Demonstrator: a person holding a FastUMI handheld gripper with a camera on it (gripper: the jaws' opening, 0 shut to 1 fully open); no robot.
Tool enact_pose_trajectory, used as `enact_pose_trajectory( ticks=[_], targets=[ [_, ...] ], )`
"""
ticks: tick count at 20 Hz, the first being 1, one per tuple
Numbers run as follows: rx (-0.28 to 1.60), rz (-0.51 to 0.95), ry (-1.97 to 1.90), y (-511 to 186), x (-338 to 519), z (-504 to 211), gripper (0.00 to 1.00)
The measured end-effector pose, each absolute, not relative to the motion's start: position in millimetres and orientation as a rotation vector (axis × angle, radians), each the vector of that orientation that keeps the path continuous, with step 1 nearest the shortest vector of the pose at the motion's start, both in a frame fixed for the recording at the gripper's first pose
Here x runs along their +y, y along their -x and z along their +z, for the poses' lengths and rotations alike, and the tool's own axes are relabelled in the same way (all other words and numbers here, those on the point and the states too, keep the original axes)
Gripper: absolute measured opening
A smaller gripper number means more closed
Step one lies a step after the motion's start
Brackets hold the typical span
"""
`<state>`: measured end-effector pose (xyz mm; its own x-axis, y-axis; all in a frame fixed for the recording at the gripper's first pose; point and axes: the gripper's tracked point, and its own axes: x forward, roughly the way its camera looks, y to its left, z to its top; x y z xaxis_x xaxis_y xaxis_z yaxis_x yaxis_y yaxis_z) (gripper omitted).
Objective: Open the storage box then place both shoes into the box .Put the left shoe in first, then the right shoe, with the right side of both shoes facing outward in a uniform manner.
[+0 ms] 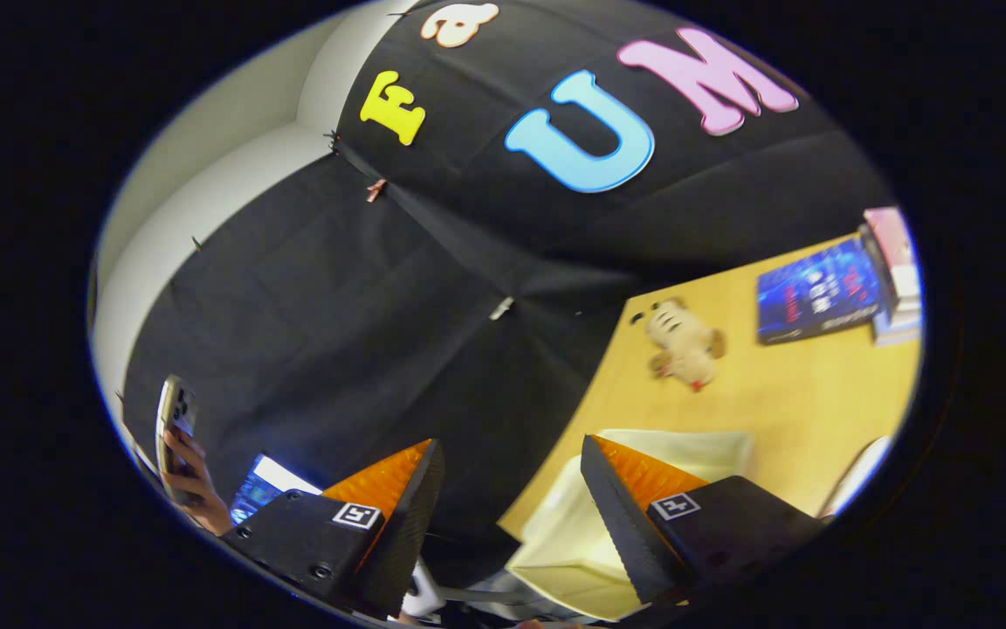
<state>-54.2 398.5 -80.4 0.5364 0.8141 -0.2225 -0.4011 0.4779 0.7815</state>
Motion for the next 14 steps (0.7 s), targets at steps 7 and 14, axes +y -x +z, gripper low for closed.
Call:
enact_pose_trajectory(
  ticks=[7, 14],
  targets=[
    [0.76, 0.386, -0.493, 55.1, 227.1, -174.9, 0.96],
    [1.034, 0.198, -0.426, 105.9, 164.5, -318.0, 0.92]
  ],
)
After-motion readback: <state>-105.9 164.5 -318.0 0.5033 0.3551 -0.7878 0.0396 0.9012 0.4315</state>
